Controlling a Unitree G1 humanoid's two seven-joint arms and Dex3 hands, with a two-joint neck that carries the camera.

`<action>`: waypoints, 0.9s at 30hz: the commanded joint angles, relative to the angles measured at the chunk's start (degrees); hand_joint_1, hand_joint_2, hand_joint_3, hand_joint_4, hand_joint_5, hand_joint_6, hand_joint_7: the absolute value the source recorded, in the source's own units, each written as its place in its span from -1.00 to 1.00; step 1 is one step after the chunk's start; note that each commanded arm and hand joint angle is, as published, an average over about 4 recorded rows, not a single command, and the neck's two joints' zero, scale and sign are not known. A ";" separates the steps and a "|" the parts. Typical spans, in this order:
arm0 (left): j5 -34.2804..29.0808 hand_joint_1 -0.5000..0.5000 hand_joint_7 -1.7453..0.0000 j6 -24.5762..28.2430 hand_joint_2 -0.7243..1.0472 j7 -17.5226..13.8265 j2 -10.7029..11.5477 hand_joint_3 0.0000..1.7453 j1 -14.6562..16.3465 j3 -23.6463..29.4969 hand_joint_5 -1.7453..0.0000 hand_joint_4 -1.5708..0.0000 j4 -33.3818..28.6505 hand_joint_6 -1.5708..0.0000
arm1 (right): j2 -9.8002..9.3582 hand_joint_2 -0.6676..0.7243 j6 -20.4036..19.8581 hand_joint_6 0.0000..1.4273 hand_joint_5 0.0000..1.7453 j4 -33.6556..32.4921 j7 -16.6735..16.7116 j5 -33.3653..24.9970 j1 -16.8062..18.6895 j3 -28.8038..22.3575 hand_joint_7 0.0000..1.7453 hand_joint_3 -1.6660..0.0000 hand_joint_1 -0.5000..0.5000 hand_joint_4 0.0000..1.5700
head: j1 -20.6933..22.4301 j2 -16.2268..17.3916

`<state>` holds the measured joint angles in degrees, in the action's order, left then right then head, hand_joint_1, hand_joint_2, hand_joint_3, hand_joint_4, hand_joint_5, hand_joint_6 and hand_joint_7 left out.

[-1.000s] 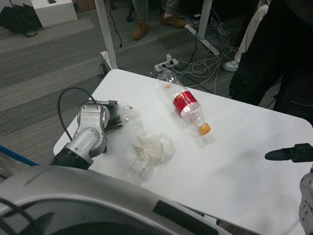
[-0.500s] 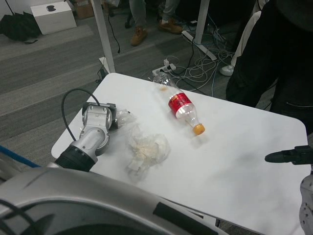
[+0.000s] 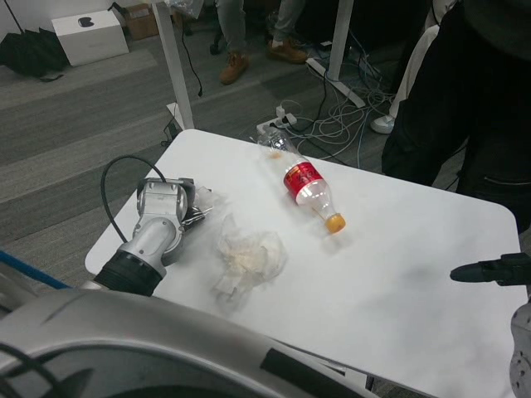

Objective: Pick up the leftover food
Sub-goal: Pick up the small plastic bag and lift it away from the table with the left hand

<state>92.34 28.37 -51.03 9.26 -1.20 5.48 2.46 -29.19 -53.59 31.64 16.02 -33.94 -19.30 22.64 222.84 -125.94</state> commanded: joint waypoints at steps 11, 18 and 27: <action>-3.90 -1.00 0.22 -2.53 0.60 -2.45 -3.04 -0.52 2.52 2.94 -0.76 0.38 4.47 1.00 | -0.08 1.00 -0.49 -1.00 -1.00 -0.79 0.07 -0.61 1.19 -0.58 -1.00 1.00 -0.83 -1.00 | 0.07 -0.02; -6.12 -1.00 0.14 -2.70 0.50 -1.44 -3.50 -0.08 0.94 5.95 -0.76 0.04 0.93 1.00 | -0.03 1.00 -0.46 -1.00 -1.00 -0.62 -0.11 -0.91 1.19 -0.58 -1.00 1.00 -0.83 -1.00 | -0.32 -0.19; -8.80 -1.00 -0.62 -2.11 0.60 -1.62 -3.04 0.80 -1.52 8.14 -1.00 -0.58 -1.73 0.62 | 0.01 1.00 -0.46 -1.00 -1.00 -0.11 -0.20 -1.24 1.10 -0.49 -1.00 1.00 -0.83 -1.00 | -0.51 0.04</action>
<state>85.22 26.27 -50.39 7.31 -4.58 13.64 -1.80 -29.19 -53.60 31.34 15.94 -34.67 -18.60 22.61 222.37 -125.91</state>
